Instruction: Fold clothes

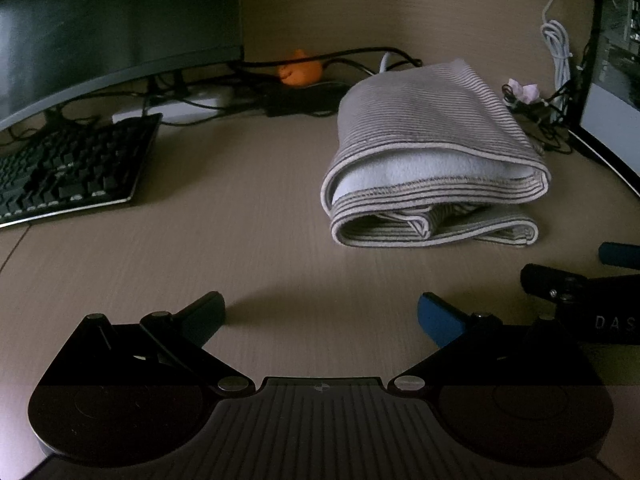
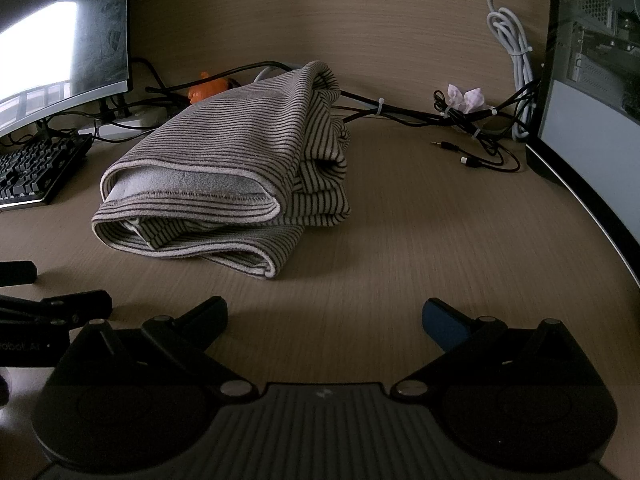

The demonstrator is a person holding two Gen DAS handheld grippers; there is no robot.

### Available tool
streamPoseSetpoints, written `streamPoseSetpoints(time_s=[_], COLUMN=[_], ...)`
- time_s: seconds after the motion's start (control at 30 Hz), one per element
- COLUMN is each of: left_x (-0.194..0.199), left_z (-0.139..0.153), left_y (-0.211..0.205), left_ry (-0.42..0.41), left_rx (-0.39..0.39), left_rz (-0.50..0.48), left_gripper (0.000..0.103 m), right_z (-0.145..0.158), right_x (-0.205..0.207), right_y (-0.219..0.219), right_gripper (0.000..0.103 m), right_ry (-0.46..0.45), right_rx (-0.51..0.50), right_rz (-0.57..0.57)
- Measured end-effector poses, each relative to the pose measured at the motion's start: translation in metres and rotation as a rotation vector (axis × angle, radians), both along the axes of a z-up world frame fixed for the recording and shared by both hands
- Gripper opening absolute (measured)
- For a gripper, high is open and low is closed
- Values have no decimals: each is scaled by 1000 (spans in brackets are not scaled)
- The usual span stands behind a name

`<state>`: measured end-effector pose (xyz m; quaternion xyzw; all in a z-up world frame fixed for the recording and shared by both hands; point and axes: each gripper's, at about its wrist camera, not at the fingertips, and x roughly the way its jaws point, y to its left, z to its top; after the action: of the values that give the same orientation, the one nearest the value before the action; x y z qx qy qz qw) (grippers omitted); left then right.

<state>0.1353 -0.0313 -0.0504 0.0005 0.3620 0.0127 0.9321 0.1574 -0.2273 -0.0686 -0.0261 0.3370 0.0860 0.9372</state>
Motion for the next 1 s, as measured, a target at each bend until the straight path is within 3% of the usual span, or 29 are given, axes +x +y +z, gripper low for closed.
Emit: streamPoseSetpoints(time_s=[1.0], left_x=[-2], left_z=[-1], left_y=[-1], left_ry=[-7], left_rx=[1], left_rz=[9], left_gripper=[103], right_z=[0], right_x=[0], right_y=[0], right_gripper=[103], right_ry=[1], right_rx=[1], right_rz=[-1])
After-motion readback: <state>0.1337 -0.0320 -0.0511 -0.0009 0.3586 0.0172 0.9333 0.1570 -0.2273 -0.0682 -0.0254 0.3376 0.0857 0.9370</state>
